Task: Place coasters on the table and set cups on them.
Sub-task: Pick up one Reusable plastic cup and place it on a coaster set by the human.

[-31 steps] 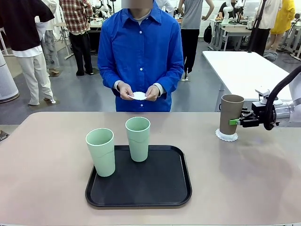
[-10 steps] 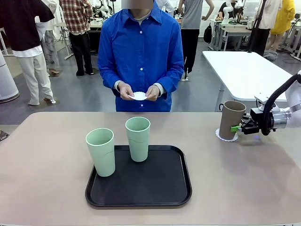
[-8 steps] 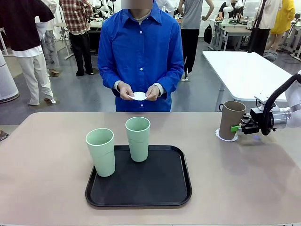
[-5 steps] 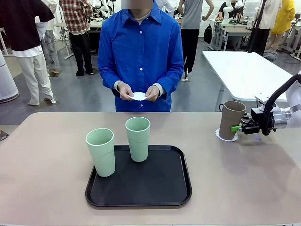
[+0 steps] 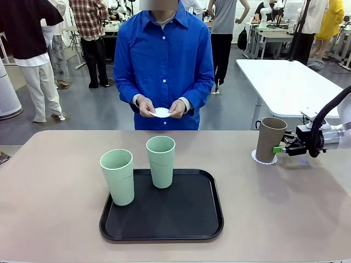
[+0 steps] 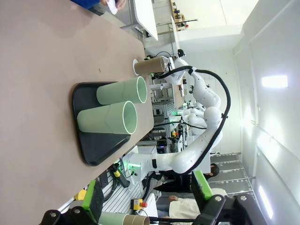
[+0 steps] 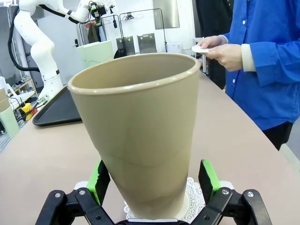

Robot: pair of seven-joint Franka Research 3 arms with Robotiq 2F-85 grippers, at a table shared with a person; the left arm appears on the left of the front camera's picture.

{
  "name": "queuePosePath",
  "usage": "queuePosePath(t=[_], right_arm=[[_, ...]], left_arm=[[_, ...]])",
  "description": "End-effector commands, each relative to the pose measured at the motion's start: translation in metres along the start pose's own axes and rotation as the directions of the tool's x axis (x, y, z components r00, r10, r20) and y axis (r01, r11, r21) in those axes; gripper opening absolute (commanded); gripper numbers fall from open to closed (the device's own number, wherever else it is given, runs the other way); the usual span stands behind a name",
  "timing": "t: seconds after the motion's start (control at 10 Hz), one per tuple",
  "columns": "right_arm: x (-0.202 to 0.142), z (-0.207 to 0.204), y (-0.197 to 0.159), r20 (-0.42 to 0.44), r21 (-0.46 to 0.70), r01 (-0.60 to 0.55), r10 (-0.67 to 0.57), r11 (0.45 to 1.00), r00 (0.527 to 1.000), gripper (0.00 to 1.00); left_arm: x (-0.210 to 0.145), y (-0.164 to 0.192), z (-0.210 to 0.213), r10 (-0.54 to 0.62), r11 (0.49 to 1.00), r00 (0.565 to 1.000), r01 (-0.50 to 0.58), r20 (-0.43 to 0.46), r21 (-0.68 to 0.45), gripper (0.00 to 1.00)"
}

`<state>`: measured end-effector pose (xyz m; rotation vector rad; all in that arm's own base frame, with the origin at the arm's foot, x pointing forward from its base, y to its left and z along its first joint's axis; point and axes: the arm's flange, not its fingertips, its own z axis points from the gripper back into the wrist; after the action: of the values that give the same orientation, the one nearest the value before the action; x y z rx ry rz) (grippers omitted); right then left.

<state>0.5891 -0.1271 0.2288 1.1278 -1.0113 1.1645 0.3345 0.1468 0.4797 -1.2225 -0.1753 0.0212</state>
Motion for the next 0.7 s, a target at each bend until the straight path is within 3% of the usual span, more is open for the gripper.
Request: queuePosePath(t=[0.0,0.5,0.6], right_arm=[[0.002,0.012,-0.006,-0.020,0.020,0.025,-0.024,0.999,0.999,1.00],[0.002,0.040,0.000,-0.022,-0.035,0.038,-0.039,0.999,0.999,1.00],[0.006,0.041,0.009,-0.083,-0.116,0.136,-0.146,0.984,0.986,1.00]], left_arm=[[0.000,-0.001,0.001,-0.011,1.000,1.000,0.011,0.003,-0.013,1.00],[0.000,-0.001,0.001,-0.011,1.000,1.000,0.011,0.003,-0.013,1.00],[0.000,-0.001,0.001,-0.011,1.000,1.000,0.011,0.003,-0.013,1.00]])
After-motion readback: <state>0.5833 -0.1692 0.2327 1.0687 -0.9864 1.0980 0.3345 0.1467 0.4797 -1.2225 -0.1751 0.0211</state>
